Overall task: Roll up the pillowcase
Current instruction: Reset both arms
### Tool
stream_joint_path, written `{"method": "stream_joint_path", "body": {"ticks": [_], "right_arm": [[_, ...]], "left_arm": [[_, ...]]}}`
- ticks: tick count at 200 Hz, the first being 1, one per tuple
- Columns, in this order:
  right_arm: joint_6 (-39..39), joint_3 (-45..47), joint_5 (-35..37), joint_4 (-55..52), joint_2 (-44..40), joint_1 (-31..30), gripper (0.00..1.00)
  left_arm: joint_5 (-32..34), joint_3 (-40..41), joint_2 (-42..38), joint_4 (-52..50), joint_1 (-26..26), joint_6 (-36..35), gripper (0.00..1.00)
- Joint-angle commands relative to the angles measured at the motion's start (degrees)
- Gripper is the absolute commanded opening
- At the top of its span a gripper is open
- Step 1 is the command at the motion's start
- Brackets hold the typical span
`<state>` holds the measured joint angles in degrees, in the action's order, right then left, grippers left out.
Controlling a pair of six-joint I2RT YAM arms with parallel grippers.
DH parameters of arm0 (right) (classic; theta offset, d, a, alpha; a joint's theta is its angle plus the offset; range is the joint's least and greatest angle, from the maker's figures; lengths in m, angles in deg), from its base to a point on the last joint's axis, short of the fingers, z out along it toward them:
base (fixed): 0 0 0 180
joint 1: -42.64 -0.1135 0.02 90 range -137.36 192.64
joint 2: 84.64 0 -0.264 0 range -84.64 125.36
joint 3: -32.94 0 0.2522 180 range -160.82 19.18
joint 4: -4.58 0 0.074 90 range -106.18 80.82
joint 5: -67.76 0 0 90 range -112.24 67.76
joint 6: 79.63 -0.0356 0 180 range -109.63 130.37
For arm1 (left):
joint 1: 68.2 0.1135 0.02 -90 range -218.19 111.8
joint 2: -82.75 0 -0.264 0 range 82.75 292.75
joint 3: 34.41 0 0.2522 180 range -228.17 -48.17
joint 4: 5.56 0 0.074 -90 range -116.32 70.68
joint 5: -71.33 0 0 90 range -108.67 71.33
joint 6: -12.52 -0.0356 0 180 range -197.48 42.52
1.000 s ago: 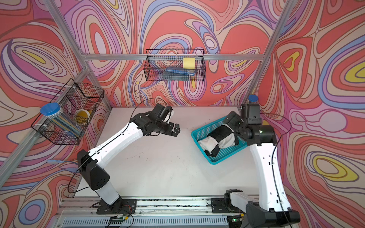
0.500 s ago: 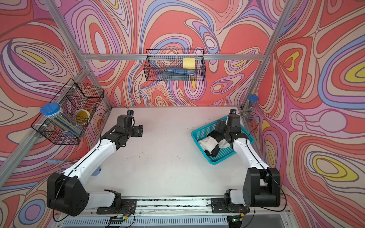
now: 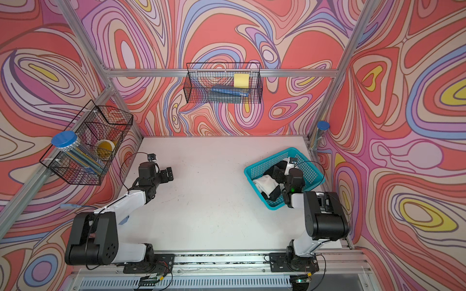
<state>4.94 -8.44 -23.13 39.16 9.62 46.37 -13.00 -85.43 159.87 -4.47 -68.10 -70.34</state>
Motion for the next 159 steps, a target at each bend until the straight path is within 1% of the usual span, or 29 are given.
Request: {"method": "stream_joint_path", "body": {"ticks": [1, 10, 11, 24, 27, 35, 44, 59, 71, 84, 102, 113, 127, 159], "right_arm": [[1.30, 2.43, -0.99, 8.03, 2.18, -0.17, 0.98], [1.16, 2.76, -1.11, 9.75, 2.82, -0.21, 0.98], [1.14, 2.66, -1.08, 9.54, 2.75, -0.21, 0.98], [1.20, 2.67, -0.96, 9.91, 2.86, -0.23, 0.98], [1.26, 2.67, -0.99, 9.67, 2.84, -0.21, 0.98], [1.28, 2.48, -0.98, 9.23, 2.86, -0.21, 0.98], [1.38, 2.24, -0.96, 8.80, 2.86, -0.22, 0.98], [1.46, 2.13, -0.95, 8.53, 2.83, -0.30, 0.98], [1.57, 1.89, -0.66, 8.15, 2.86, -0.43, 0.98], [2.14, 1.27, 0.62, 6.82, 2.86, -1.10, 0.98], [2.70, 0.80, 2.50, 5.99, 2.91, -2.16, 0.98], [2.71, 0.80, 2.56, 5.82, 2.86, -2.23, 0.98], [2.71, 0.72, 2.44, 5.57, 2.78, -2.21, 0.98], [2.78, 0.72, 2.45, 5.47, 2.77, -2.23, 0.98]], "left_arm": [[1.51, 5.48, -0.88, 8.83, -0.10, -5.57, 0.99], [3.22, 7.18, 1.27, 14.88, 0.00, -3.47, 0.99], [3.30, 8.29, 1.58, 15.48, 0.04, -3.10, 0.99], [1.39, 12.10, 6.07, 24.51, -0.04, -4.11, 0.99], [1.44, 12.75, 7.15, 26.10, -0.09, -3.98, 0.99], [1.81, 15.42, 10.10, 34.25, -0.10, -4.21, 0.99], [3.36, 17.53, 11.56, 40.08, -0.64, -4.38, 0.99], [3.48, 16.29, 10.27, 35.41, -0.66, -3.61, 0.99], [3.36, 16.89, 11.44, 38.71, -0.68, -4.10, 0.99], [3.30, 16.36, 10.37, 35.98, -0.80, -3.73, 0.99], [1.15, 16.33, 11.13, 37.18, -0.80, -5.04, 0.99], [0.53, 15.83, 10.51, 35.03, -0.81, -5.02, 0.99], [0.73, 16.16, 11.02, 36.79, -0.89, -5.28, 0.99], [0.57, 15.94, 10.98, 36.12, -0.89, -5.20, 0.99]]}}
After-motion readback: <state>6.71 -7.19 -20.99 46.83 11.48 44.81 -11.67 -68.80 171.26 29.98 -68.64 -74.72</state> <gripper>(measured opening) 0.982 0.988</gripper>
